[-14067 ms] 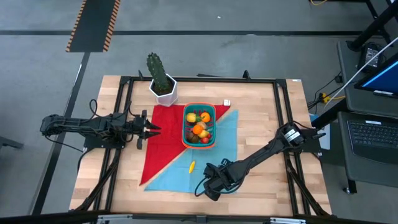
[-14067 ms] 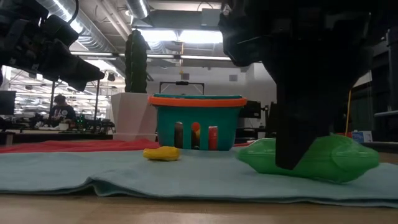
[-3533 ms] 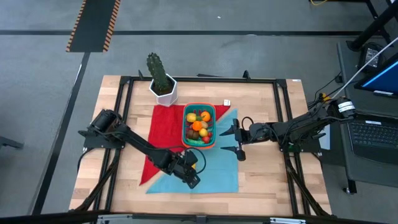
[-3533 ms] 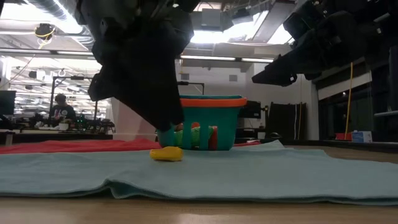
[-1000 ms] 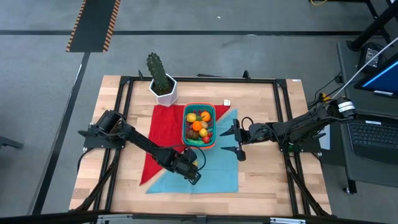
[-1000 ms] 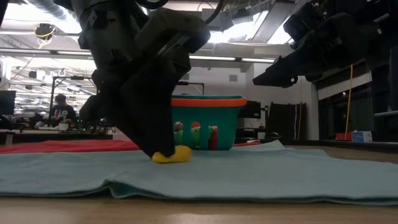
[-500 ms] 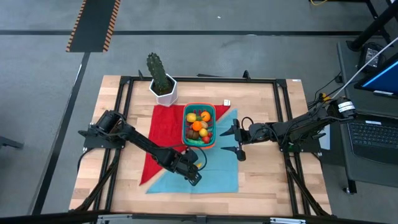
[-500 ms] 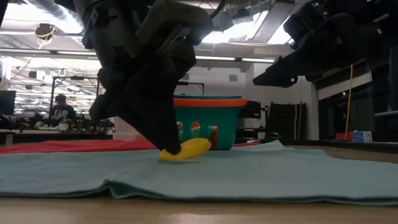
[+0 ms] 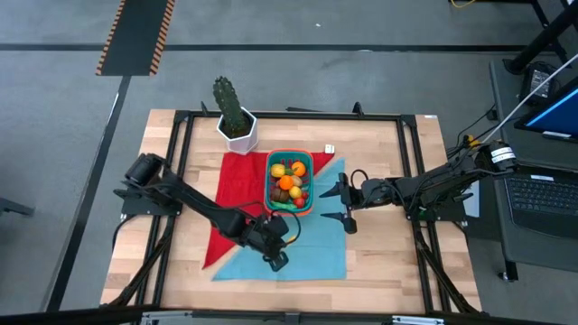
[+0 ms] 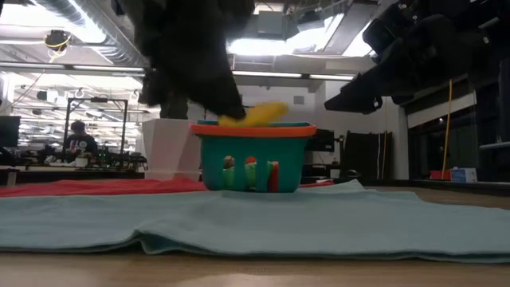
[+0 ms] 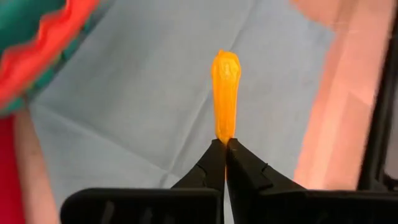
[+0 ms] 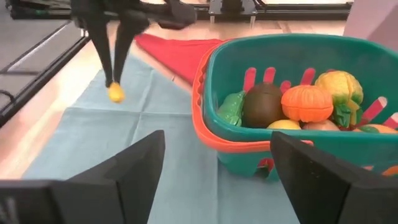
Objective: Pick and placing Produce into tupperware
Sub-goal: Put the corn into the basket
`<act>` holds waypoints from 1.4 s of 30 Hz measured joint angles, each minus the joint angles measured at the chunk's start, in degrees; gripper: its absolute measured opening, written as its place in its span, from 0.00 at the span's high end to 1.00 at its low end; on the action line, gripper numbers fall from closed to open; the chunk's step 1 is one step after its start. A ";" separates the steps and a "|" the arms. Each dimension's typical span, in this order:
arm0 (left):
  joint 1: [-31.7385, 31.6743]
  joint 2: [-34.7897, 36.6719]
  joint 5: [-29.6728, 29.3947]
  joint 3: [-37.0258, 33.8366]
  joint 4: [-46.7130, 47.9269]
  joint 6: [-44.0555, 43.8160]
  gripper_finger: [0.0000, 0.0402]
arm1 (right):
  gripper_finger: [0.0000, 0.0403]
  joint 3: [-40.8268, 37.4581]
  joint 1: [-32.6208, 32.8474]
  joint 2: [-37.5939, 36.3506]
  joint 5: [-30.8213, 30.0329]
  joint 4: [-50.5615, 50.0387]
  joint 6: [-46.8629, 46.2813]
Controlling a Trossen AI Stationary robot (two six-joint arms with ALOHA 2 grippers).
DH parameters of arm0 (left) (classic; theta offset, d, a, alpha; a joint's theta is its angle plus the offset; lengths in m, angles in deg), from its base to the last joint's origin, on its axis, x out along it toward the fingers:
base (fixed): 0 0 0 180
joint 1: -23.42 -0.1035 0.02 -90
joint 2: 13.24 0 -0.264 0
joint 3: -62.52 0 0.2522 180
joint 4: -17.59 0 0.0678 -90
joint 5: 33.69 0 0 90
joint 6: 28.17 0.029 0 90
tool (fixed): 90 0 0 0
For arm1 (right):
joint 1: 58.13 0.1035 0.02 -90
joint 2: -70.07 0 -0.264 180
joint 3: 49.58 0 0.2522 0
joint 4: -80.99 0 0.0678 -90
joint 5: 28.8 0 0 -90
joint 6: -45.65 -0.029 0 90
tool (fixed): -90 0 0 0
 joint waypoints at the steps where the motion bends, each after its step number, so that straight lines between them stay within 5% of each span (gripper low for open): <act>1: 0.06 0.82 -0.01 0.00 0.13 1.66 1.00 | 0.27 0.00 -0.01 0.00 0.00 0.11 -0.83; 13: 1.55 12.07 -12.31 -0.07 9.35 19.54 1.00 | 0.27 0.00 0.32 0.00 0.31 4.34 -5.66; 19: 1.44 15.93 -14.37 -6.83 7.01 21.04 1.00 | 0.27 0.00 0.32 0.00 0.46 4.71 -5.83; 31: -0.24 26.68 -8.85 -36.34 -43.42 32.28 1.00 | 0.27 0.00 0.29 5.11 0.61 12.46 -5.54; 42: -4.04 27.37 -4.72 -43.69 -59.42 40.34 1.00 | 0.27 1.27 0.29 11.76 0.66 31.56 -3.16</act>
